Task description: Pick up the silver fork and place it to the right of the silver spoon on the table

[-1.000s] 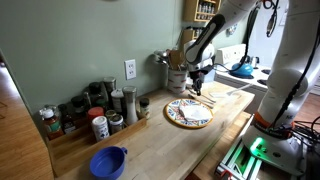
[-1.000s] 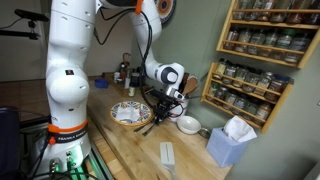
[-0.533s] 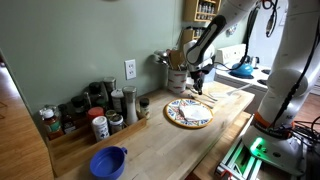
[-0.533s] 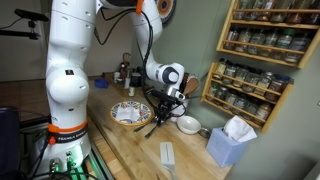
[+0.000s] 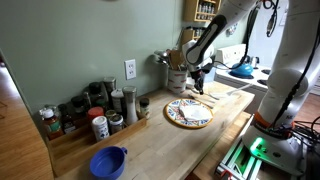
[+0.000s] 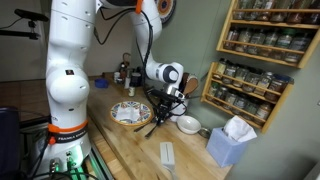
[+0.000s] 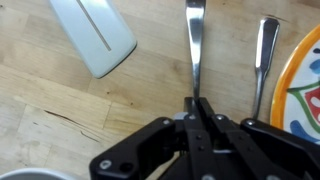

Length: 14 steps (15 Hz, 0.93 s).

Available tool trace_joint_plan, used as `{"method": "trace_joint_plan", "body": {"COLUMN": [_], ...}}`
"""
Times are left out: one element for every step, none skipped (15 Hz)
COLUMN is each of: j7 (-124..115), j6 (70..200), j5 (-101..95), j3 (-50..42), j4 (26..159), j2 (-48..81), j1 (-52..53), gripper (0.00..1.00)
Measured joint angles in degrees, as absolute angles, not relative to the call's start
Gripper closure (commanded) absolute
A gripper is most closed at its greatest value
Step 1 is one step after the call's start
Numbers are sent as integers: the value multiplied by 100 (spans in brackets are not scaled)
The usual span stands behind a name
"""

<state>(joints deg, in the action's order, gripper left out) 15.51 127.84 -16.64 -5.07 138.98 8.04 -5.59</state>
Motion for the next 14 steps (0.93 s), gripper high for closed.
{"method": "trace_joint_plan", "body": {"j7": [1550, 1551, 1564, 1595, 1636, 1687, 1721, 1735, 1742, 1743, 1743, 1742, 1742, 1742], "j6": [12744, 12691, 12653, 12637, 12626, 12617, 12613, 12612, 12612, 12612, 12612, 12612, 12612, 12612], "j5": [-1658, -1648, -1623, -1583, -1536, -1495, -1463, -1433, -1402, -1391, -1390, -1390, -1390, -1390], "j3": [-502, -496, -492, -486, -477, -466, -448, -434, -425, -419, -415, -411, -409, -408], "j4": [13886, 13866, 13846, 13825, 13798, 13775, 13758, 13740, 13714, 13687, 13656, 13626, 13599, 13574], "j2": [805, 808, 815, 830, 852, 872, 890, 908, 931, 955, 983, 1012, 1037, 1059], "j1": [-557, -557, -557, -557, -557, -557, -557, -557, -557, -556, -556, -555, -553, -548], "gripper": [98, 98, 98, 98, 98, 98, 98, 98, 98, 98, 98, 98, 98, 98]}}
